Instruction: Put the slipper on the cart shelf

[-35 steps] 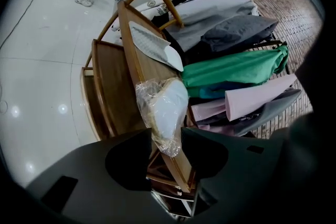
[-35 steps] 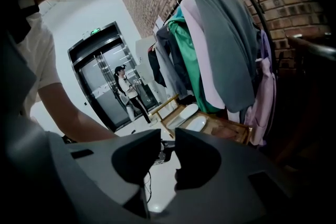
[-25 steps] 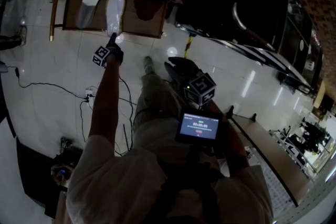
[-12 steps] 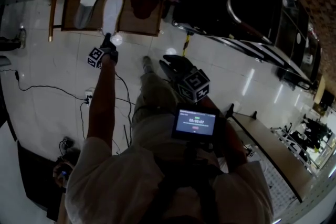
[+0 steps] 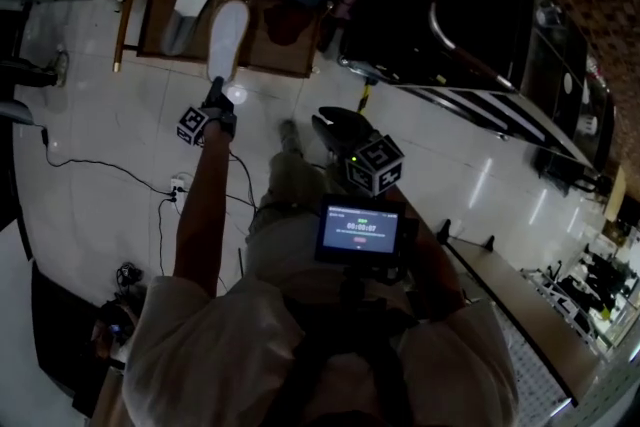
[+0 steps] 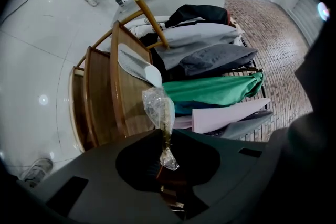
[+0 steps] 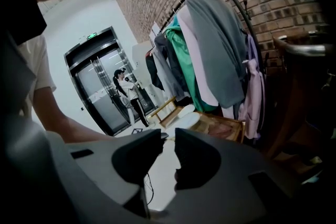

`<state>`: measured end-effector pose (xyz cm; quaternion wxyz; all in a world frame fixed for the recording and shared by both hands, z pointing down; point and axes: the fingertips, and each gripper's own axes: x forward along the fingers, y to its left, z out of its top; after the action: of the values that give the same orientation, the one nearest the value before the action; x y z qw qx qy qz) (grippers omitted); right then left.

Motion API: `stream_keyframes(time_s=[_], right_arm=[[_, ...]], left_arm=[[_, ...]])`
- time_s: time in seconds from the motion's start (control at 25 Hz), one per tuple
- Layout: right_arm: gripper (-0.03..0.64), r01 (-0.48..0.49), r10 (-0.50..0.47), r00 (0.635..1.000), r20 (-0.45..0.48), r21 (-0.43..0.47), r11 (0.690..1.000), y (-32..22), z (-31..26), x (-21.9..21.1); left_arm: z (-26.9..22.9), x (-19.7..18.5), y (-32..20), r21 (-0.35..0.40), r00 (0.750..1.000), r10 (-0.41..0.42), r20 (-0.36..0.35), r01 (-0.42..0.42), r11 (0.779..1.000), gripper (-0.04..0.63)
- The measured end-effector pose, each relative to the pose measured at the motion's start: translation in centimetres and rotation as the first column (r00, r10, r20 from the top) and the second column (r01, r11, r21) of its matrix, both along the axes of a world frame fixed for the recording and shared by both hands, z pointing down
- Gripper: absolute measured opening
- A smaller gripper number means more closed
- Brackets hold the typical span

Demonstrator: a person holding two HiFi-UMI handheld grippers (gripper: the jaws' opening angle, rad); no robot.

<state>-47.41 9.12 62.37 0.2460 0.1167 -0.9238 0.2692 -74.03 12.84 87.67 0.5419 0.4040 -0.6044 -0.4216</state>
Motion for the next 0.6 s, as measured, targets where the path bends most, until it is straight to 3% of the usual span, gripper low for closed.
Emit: stream_keyframes(time_s=[0.4, 0.6], right_arm=[[0.094, -0.104, 0.101, 0.992, 0.080, 0.034, 0.994, -1.6, -1.8, 2.6], [0.094, -0.125, 0.115, 0.986, 0.124, 0.069, 0.990, -2.5, -3.5, 5.2]], left_arm=[[-6.4, 4.4, 3.1, 0.024, 0.998, 0.061, -0.013, -0.061, 0.998, 0.048], [-9.6, 7.5, 3.7, 0.002, 0.996, 0.085, 0.023, -0.085, 0.996, 0.047]])
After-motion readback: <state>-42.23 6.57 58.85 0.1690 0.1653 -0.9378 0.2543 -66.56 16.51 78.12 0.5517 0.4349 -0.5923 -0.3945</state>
